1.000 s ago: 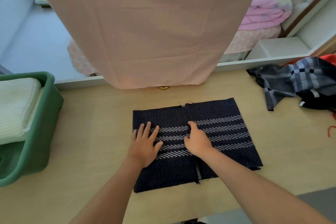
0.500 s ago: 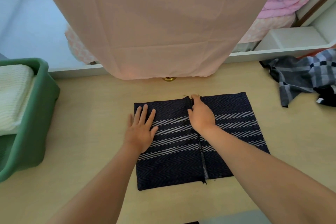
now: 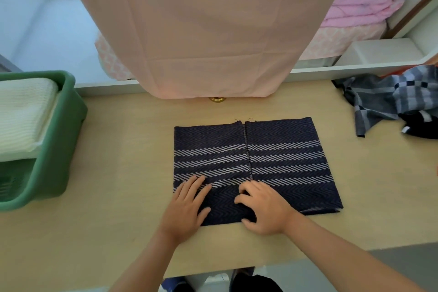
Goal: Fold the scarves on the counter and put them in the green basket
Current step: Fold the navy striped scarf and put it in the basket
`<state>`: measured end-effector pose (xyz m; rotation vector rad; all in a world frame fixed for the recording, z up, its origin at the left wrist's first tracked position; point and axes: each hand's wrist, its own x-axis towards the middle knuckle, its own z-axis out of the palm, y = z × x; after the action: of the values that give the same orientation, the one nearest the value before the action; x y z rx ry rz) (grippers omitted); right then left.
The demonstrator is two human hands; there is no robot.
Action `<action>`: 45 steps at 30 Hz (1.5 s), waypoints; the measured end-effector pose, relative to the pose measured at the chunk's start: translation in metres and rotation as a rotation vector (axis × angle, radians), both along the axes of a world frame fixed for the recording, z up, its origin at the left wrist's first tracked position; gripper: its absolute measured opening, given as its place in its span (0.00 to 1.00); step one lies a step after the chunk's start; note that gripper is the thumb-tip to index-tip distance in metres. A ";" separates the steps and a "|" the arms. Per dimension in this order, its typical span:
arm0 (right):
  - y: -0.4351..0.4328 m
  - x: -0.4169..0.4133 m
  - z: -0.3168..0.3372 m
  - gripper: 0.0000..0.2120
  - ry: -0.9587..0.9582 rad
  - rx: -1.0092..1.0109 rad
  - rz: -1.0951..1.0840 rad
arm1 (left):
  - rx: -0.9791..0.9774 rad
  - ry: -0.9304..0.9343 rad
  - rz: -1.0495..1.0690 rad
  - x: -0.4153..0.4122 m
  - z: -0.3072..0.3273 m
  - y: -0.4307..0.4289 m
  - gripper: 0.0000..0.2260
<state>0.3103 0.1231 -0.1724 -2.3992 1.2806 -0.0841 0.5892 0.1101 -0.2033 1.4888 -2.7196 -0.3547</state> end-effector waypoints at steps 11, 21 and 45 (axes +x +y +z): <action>0.008 -0.022 0.014 0.10 -0.059 -0.194 0.056 | 0.155 -0.137 0.045 -0.004 0.010 0.016 0.29; -0.003 0.025 0.021 0.20 0.159 -0.132 -0.200 | 0.192 -0.208 0.065 0.004 0.016 0.016 0.24; -0.033 0.097 0.000 0.29 0.306 0.210 -0.409 | 0.412 0.389 0.826 0.013 0.039 -0.073 0.12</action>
<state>0.4069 0.0902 -0.1721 -1.9957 1.8069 0.2959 0.6021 0.0367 -0.1643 2.1719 -1.6081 -1.0407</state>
